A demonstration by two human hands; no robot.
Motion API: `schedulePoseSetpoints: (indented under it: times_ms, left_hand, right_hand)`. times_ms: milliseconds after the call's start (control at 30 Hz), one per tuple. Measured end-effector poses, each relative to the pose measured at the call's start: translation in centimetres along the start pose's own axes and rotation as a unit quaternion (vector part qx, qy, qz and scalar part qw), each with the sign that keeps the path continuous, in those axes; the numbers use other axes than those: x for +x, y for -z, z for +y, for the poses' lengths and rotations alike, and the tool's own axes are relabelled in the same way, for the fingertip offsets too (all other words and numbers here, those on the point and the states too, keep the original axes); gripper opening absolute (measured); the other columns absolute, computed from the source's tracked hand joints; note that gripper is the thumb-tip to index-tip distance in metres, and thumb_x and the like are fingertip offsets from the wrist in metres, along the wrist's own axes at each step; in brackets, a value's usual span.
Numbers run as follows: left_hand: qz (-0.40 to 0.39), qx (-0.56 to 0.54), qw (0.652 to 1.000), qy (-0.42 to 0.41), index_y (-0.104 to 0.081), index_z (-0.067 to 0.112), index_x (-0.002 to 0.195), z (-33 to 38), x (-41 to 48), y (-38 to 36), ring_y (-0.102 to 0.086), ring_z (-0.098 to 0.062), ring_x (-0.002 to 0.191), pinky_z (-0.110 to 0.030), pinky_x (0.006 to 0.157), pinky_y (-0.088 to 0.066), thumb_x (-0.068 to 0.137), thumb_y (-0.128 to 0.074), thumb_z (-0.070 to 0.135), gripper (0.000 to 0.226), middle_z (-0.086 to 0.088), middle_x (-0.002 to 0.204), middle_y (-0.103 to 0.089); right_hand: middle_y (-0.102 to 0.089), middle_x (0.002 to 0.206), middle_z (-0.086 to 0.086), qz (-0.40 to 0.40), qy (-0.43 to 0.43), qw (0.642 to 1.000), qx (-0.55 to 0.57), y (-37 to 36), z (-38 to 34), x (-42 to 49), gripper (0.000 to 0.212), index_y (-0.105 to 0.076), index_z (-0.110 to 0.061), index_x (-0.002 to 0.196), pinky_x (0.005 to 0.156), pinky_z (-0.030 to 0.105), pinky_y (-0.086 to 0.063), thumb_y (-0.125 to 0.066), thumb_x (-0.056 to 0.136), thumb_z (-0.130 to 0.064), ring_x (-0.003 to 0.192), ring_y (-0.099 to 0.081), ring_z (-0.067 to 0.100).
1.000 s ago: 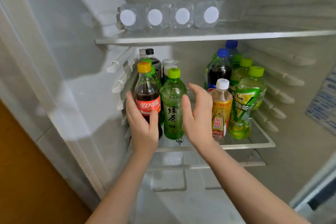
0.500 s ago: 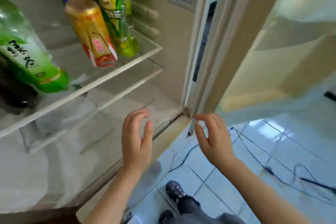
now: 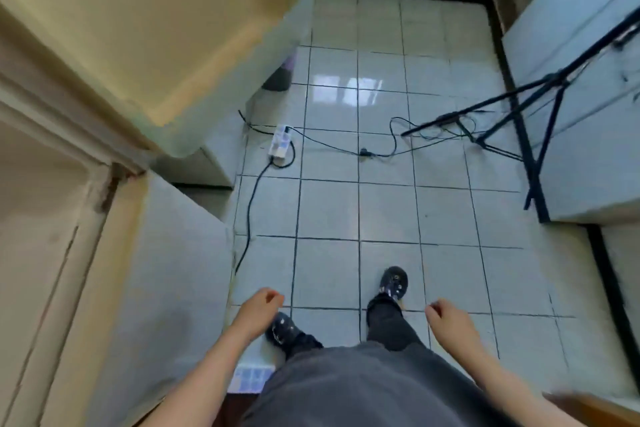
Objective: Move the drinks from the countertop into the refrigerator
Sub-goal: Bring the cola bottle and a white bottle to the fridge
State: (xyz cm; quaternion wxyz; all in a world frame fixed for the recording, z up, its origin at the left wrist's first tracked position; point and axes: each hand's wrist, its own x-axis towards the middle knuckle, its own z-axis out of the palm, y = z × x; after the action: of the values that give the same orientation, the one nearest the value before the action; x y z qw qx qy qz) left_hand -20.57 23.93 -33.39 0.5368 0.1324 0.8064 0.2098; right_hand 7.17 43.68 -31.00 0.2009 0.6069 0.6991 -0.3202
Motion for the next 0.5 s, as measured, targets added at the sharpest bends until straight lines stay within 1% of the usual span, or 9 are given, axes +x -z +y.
schedulePoseSetpoints:
  times_ms: [33, 67, 133, 167, 200, 267, 300, 367, 500]
  left_hand:
    - [-0.007, 0.022, 1.000, 0.005, -0.055, 0.015, 0.100, 0.6, 0.2, -1.1, -0.060, -0.025, 0.102, -0.029, 0.082, -0.042, 0.097, -0.048, 0.027, 0.014, -0.009, 0.106, -0.062]
    - [-0.010, 0.044, 0.999, 0.010, -0.056, 0.015, 0.102, 1.2, 0.4, -2.3, -0.059, -0.023, 0.101, -0.028, 0.080, -0.041, 0.097, -0.047, 0.027, 0.016, -0.007, 0.104, -0.062]
    - [-0.024, 0.100, 0.995, 0.021, -0.056, 0.015, 0.100, 2.8, 1.0, -5.1, -0.059, -0.021, 0.095, -0.026, 0.071, -0.040, 0.097, -0.045, 0.028, 0.017, -0.004, 0.101, -0.062]
    - [-0.036, 0.140, 0.989, 0.024, -0.055, 0.015, 0.101, 3.7, 1.3, -6.4, -0.057, -0.019, 0.092, -0.024, 0.066, -0.039, 0.097, -0.044, 0.030, 0.019, -0.003, 0.100, -0.062]
    - [-0.052, 0.186, 0.981, 0.025, -0.055, 0.016, 0.103, 4.6, 1.7, -7.8, -0.056, -0.017, 0.090, -0.023, 0.065, -0.039, 0.097, -0.043, 0.031, 0.020, -0.002, 0.100, -0.062]
    - [-0.085, 0.269, 0.959, 0.026, -0.055, 0.016, 0.109, 7.1, 2.4, -10.9, -0.057, -0.017, 0.095, -0.025, 0.074, -0.043, 0.096, -0.043, 0.032, 0.024, -0.002, 0.108, -0.063]
    - [-0.097, 0.297, 0.950, 0.027, -0.055, 0.016, 0.110, 8.6, 2.8, -12.5, -0.058, -0.019, 0.100, -0.026, 0.080, -0.043, 0.095, -0.044, 0.032, 0.025, -0.003, 0.111, -0.063]
    - [-0.114, 0.329, 0.937, 0.026, -0.055, 0.017, 0.110, 12.0, 3.5, -16.0, -0.059, -0.021, 0.105, -0.026, 0.085, -0.043, 0.095, -0.044, 0.033, 0.025, -0.004, 0.115, -0.064]
    - [-0.119, 0.359, 0.925, -0.024, -0.056, 0.015, 0.116, 20.5, 6.0, -22.7, -0.056, -0.020, 0.111, -0.022, 0.087, -0.040, 0.096, -0.045, 0.032, 0.029, -0.005, 0.120, -0.063]
  right_hand:
    - [-0.067, 0.101, 0.014, -0.011, -0.020, 1.000, 0.008, 0.0, 2.1, -0.1, 0.020, -0.054, -0.017, 0.080, 0.067, 0.028, -0.032, -0.045, 0.095, -0.025, 0.094, -0.060, 0.031]
    - [-0.067, 0.101, 0.014, -0.023, -0.038, 0.999, 0.010, 0.2, 4.1, -0.2, 0.020, -0.052, -0.019, 0.079, 0.067, 0.028, -0.033, -0.044, 0.095, -0.026, 0.094, -0.060, 0.030]
    - [-0.066, 0.107, 0.011, -0.052, -0.069, 0.996, 0.017, 0.5, 8.0, 0.0, 0.018, -0.057, -0.016, 0.094, 0.072, 0.027, -0.038, -0.043, 0.096, -0.026, 0.098, -0.059, 0.027]
    - [-0.065, 0.109, 0.009, -0.064, -0.080, 0.995, 0.021, 0.9, 9.6, 0.3, 0.021, -0.059, -0.013, 0.102, 0.075, 0.026, -0.039, -0.044, 0.096, -0.026, 0.100, -0.059, 0.026]
    - [-0.065, 0.109, 0.008, -0.077, -0.088, 0.993, 0.027, 1.4, 11.2, 0.7, 0.022, -0.058, -0.013, 0.105, 0.076, 0.025, -0.039, -0.043, 0.096, -0.026, 0.101, -0.059, 0.025]
    - [-0.066, 0.106, 0.007, -0.106, -0.100, 0.988, 0.048, 3.0, 14.4, 1.6, 0.018, -0.056, -0.014, 0.098, 0.076, 0.025, -0.040, -0.043, 0.097, -0.026, 0.099, -0.059, 0.023]
    - [-0.066, 0.103, 0.007, -0.115, -0.103, 0.986, 0.060, 4.1, 15.9, 2.2, 0.017, -0.055, -0.015, 0.093, 0.075, 0.025, -0.041, -0.042, 0.097, -0.025, 0.096, -0.060, 0.022]
    - [-0.065, 0.098, 0.005, -0.125, -0.108, 0.983, 0.076, 6.1, 18.9, 3.5, 0.018, -0.055, -0.015, 0.090, 0.074, 0.025, -0.042, -0.042, 0.097, -0.025, 0.093, -0.060, 0.020]
    - [-0.063, 0.107, 0.000, -0.109, -0.110, 0.984, 0.087, 10.5, 24.4, 7.0, 0.024, -0.057, -0.017, 0.106, 0.079, 0.025, -0.044, -0.039, 0.097, -0.030, 0.096, -0.057, 0.015]
